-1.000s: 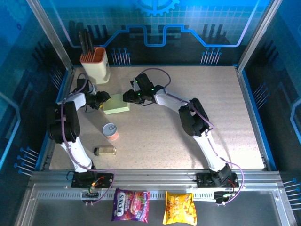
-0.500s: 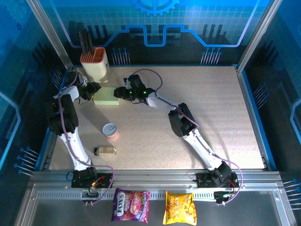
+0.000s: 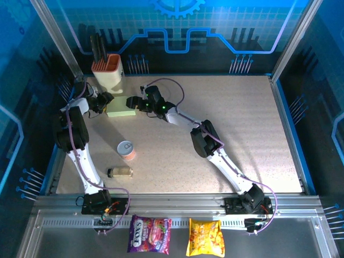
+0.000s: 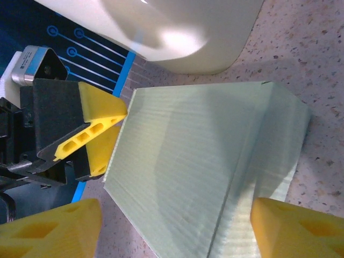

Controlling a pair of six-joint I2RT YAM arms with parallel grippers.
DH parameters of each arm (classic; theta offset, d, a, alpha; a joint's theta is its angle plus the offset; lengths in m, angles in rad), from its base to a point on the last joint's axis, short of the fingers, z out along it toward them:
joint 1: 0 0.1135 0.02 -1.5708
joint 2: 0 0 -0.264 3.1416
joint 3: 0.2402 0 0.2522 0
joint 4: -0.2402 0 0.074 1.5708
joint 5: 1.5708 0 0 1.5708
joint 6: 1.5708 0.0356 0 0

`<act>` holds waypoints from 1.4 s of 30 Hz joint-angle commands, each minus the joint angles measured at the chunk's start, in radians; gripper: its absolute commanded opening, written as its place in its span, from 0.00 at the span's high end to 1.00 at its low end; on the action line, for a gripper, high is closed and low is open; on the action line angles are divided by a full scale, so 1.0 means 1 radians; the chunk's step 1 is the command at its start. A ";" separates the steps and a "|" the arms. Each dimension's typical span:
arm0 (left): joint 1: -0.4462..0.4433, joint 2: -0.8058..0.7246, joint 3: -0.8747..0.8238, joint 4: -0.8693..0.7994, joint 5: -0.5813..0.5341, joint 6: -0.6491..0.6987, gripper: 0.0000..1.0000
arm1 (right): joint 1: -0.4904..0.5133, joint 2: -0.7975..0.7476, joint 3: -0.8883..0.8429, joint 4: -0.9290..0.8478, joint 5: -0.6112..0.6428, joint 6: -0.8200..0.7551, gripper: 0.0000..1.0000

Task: Fold the paper box

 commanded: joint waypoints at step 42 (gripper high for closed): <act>-0.338 -0.760 -0.917 0.530 -0.509 0.456 0.00 | -0.469 -1.340 -1.642 -0.050 0.524 -0.861 0.01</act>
